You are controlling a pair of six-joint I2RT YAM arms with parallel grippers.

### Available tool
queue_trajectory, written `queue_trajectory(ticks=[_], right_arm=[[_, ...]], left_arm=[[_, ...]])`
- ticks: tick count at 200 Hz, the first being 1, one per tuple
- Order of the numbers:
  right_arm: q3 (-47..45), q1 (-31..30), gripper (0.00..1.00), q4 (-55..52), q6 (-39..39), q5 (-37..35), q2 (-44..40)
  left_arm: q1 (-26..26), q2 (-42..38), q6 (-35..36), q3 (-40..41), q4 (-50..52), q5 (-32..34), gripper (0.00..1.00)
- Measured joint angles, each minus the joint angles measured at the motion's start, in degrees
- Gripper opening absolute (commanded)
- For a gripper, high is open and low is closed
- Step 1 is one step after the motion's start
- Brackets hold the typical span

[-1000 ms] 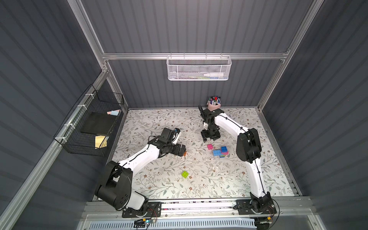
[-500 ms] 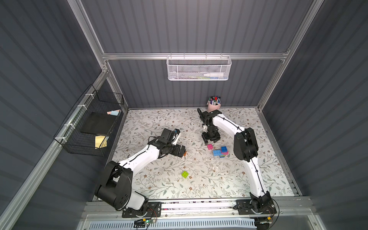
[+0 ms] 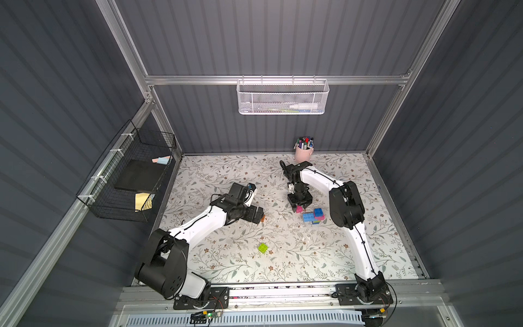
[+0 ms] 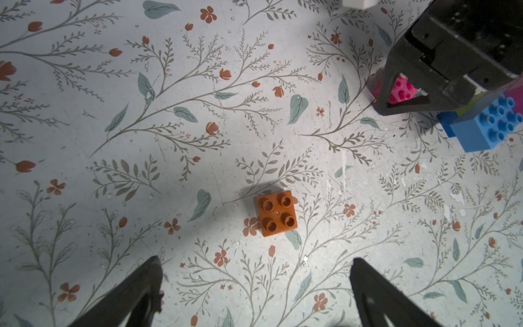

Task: Assemble the number 4 with lego
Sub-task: Pick up the lego brick from the center of the board.

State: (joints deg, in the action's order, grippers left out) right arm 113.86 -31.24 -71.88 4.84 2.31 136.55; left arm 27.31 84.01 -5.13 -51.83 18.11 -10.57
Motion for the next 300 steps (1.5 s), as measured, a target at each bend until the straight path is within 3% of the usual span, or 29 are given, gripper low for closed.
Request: queue_trajectory(ticks=[32, 160, 214, 300], right_arm=[[-0.17, 0.00, 0.50, 0.31, 0.02, -0.24, -0.04], [-2.34, -0.09, 0.55, 3.76, 0.15, -0.42, -1.68], [-3.13, -0.15, 0.49, 5.22, 0.37, -0.72, -2.25], [-4.87, -0.15, 0.49, 6.05, 0.50, -1.05, -3.69]], left_arm=[[0.00, 0.00, 0.00, 0.00, 0.00, 0.00, 1.00], [0.00, 0.00, 0.00, 0.00, 0.00, 0.02, 1.00], [0.00, 0.00, 0.00, 0.00, 0.00, 0.02, 0.99], [0.00, 0.00, 0.00, 0.00, 0.00, 0.00, 0.99]])
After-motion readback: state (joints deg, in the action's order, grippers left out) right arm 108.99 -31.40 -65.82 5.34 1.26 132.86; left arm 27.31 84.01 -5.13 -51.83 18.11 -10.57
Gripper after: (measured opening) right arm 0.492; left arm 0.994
